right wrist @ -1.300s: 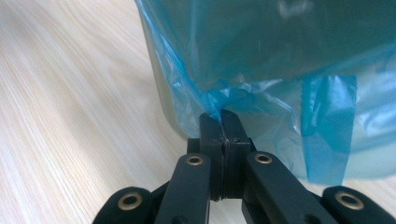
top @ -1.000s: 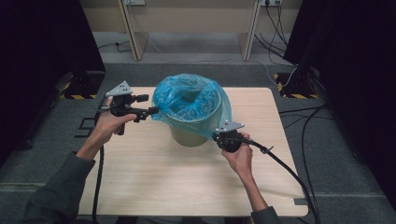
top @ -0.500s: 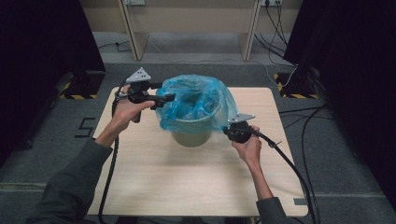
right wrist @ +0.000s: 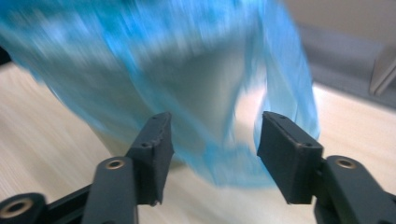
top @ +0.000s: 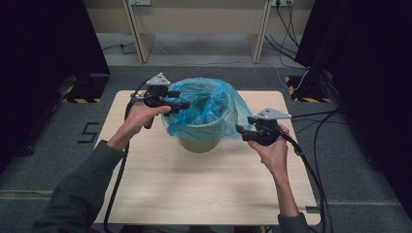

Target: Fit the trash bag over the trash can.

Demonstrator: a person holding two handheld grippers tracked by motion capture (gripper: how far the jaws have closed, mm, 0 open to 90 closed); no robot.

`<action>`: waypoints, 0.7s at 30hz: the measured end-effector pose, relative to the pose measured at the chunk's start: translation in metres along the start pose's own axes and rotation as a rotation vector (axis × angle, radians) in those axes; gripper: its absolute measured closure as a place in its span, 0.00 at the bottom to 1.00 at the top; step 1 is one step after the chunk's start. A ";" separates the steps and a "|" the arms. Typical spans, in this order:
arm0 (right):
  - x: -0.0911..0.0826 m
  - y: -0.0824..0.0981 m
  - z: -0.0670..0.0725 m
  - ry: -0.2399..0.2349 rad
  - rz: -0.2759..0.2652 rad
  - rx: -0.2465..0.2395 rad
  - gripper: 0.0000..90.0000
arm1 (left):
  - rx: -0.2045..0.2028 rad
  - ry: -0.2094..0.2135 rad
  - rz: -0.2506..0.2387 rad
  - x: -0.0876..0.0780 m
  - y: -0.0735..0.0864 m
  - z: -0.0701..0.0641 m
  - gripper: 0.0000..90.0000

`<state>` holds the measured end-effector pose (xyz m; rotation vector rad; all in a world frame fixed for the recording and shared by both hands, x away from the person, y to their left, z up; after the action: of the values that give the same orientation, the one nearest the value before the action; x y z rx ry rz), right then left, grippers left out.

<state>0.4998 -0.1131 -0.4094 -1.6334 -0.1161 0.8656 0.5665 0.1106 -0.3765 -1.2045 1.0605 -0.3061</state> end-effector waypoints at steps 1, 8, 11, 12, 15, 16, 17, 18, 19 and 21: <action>0.000 -0.007 0.004 -0.015 -0.014 0.003 0.48 | 0.005 -0.002 0.001 0.000 0.000 0.001 0.60; 0.021 -0.033 0.013 -0.027 -0.021 0.005 0.47 | 0.016 -0.044 -0.035 -0.006 -0.005 0.024 0.98; 0.030 -0.040 0.016 -0.041 -0.018 0.010 0.48 | -0.005 -0.071 -0.057 -0.012 -0.004 0.042 0.99; 0.032 -0.042 0.017 -0.046 -0.017 0.014 0.48 | -0.014 -0.082 -0.061 -0.014 -0.003 0.048 0.99; 0.039 -0.046 0.021 -0.050 -0.011 0.010 0.48 | -0.028 -0.107 -0.070 -0.017 -0.001 0.061 0.99; 0.041 -0.047 0.021 -0.050 -0.009 0.008 0.48 | -0.053 -0.135 -0.086 -0.019 0.002 0.076 0.99; 0.043 -0.047 0.021 -0.050 -0.006 0.007 0.48 | -0.073 -0.149 -0.089 -0.020 0.005 0.083 0.99; 0.044 -0.047 0.020 -0.046 -0.001 0.007 0.48 | -0.088 -0.155 -0.091 -0.019 0.008 0.089 0.99; 0.046 -0.047 0.019 -0.045 0.001 0.010 0.49 | -0.093 -0.158 -0.092 -0.019 0.011 0.094 0.99; 0.046 -0.047 0.017 -0.041 0.002 0.013 0.49 | -0.102 -0.163 -0.094 -0.019 0.014 0.099 0.99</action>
<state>0.5404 -0.0621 -0.3899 -1.6043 -0.1373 0.9004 0.6307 0.1891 -0.3814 -1.3497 0.8886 -0.2243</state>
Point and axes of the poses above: each handheld gripper's, and its own axes: x roughly forward along the jaws, y roughly out of its underside, z roughly to its left, the point moved 10 cm from there along x, roughly forward along the jaws, and after that the axes turned 1 degree about y, right-handed, at the moved point
